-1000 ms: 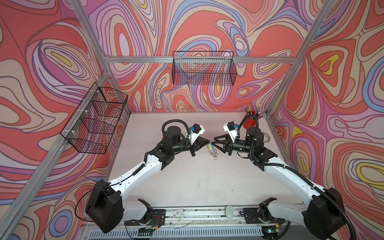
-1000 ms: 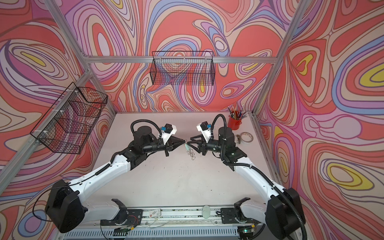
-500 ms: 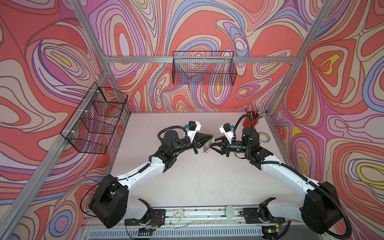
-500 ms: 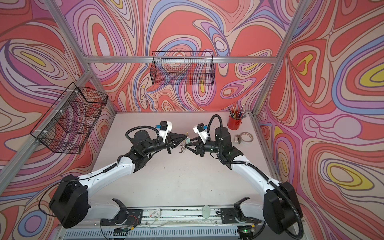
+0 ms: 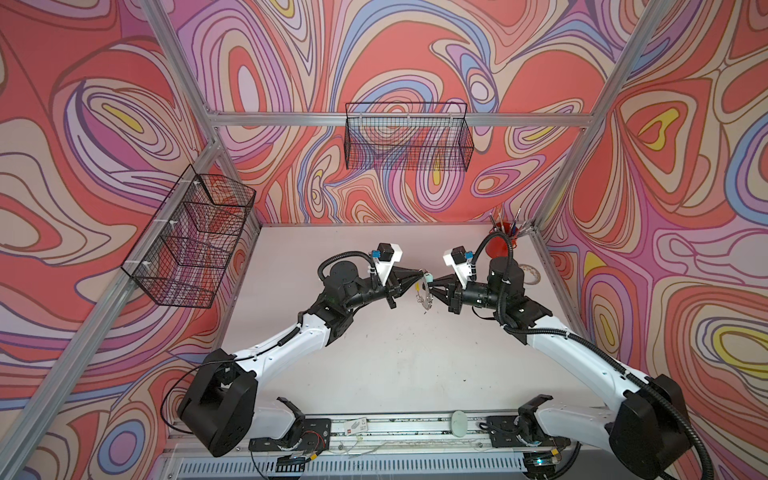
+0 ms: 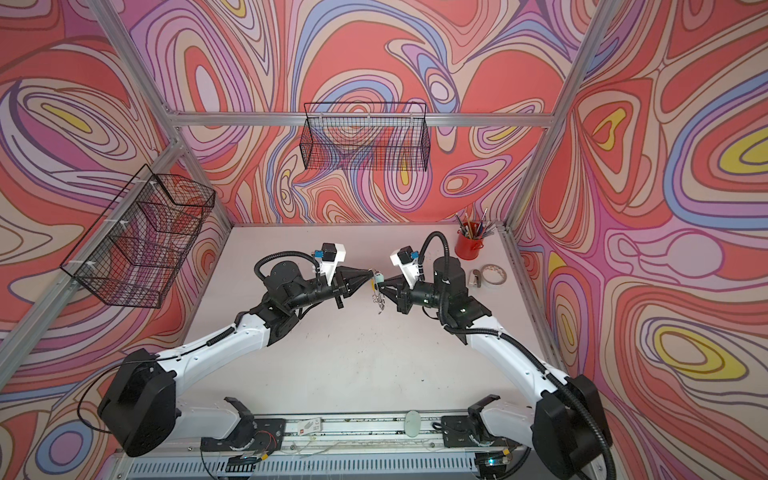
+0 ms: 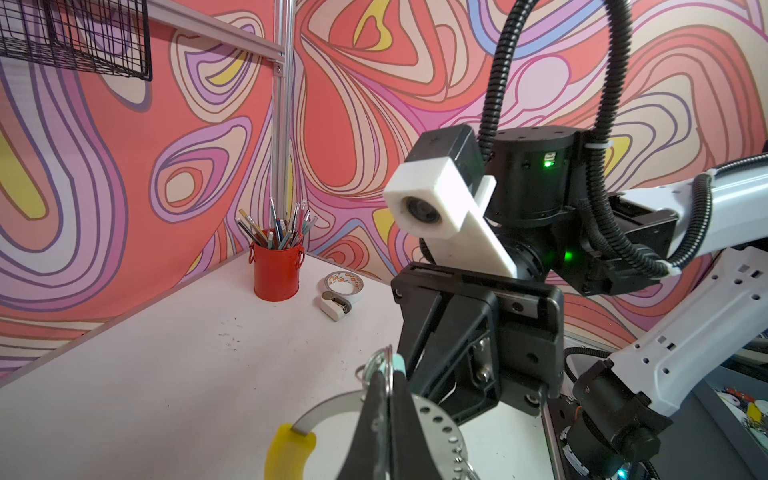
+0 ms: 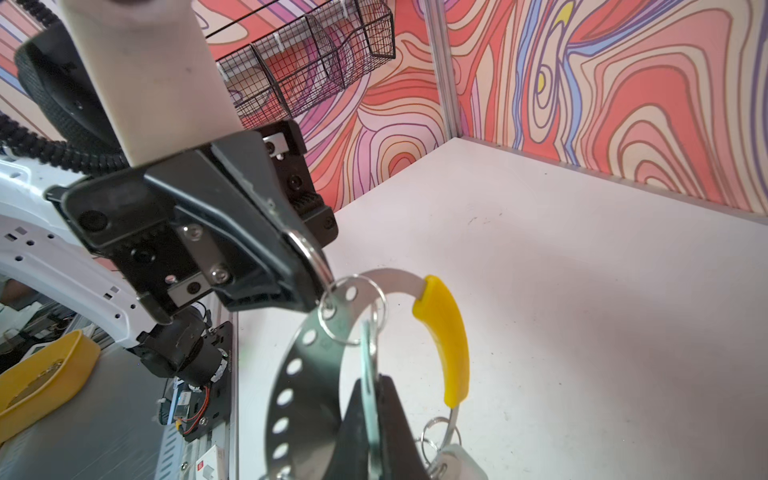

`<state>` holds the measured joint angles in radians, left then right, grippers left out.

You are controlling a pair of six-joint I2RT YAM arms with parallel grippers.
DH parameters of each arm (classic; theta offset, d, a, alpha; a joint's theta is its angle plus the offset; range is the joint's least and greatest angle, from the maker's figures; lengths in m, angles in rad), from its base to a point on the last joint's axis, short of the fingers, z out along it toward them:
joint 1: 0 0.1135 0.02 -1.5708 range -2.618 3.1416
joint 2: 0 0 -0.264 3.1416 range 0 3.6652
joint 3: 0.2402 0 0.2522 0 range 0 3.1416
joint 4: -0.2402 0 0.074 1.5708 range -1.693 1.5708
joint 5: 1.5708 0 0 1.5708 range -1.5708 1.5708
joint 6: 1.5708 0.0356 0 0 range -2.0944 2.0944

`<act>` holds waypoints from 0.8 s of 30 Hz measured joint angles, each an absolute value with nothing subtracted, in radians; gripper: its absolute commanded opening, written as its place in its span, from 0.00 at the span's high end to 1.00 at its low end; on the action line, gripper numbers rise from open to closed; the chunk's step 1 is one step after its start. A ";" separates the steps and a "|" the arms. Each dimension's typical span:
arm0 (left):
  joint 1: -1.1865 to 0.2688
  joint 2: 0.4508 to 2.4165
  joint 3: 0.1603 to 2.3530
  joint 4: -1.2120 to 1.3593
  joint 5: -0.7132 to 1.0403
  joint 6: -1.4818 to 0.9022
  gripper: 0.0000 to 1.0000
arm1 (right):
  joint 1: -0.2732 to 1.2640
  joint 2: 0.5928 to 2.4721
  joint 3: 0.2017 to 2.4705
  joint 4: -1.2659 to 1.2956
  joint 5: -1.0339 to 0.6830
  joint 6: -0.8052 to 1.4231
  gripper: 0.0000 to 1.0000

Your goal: Put the keys on the keyring

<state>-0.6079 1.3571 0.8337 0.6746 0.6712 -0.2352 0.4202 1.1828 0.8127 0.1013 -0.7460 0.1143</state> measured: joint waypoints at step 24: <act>-0.602 1.357 0.834 0.641 0.677 -0.242 1.00 | 0.424 1.143 0.800 0.037 -0.654 0.069 0.99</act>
